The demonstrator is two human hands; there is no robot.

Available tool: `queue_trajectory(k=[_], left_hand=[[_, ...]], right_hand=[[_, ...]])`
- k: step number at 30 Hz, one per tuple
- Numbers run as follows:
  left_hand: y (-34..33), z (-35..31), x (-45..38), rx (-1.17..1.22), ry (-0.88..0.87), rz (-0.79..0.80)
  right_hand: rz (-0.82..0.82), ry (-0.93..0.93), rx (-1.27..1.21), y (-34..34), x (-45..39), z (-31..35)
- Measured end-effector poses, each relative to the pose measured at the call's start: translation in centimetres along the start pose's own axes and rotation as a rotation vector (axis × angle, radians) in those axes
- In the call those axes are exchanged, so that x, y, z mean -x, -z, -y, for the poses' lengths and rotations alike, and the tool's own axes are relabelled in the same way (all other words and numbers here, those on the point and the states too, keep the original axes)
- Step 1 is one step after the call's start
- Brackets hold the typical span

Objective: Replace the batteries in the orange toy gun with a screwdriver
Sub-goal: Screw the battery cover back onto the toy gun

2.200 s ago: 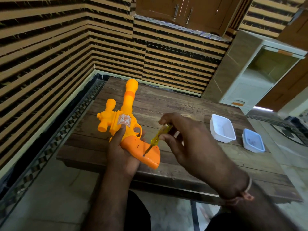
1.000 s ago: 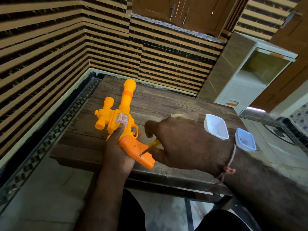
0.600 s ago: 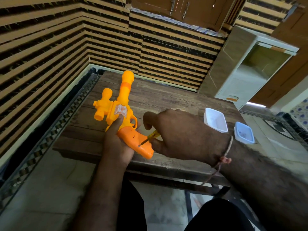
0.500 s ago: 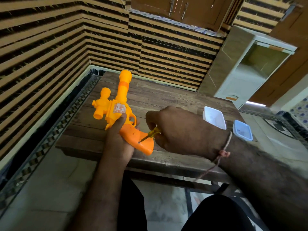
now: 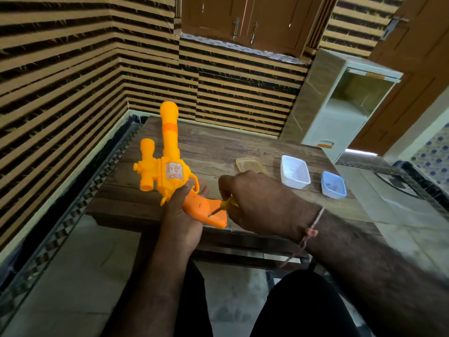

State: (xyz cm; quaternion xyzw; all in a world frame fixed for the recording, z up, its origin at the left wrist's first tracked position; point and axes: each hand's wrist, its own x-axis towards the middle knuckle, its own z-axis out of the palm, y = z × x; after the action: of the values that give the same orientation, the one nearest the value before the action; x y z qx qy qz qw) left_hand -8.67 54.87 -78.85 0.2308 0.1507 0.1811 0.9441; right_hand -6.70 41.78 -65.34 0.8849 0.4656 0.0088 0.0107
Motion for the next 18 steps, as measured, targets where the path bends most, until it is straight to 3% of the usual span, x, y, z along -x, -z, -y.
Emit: queue_trajectory(k=[9, 12, 18], left_hand=[[-0.4, 0.6, 0.0, -0.002, 0.015, -0.005], [0.1, 0.6, -1.0, -0.038, -0.011, 0.053], [0.9, 0.4, -2.7, -0.125, -0.05, 0.15]], right_hand=[[-0.086, -0.049, -0.026, -0.2, 1.5, 0.1], [-0.031, -0.055, -0.067, -0.1, 1.3, 0.1], [-0.076, -0.093, 0.043, -0.2, 0.0, -0.1]])
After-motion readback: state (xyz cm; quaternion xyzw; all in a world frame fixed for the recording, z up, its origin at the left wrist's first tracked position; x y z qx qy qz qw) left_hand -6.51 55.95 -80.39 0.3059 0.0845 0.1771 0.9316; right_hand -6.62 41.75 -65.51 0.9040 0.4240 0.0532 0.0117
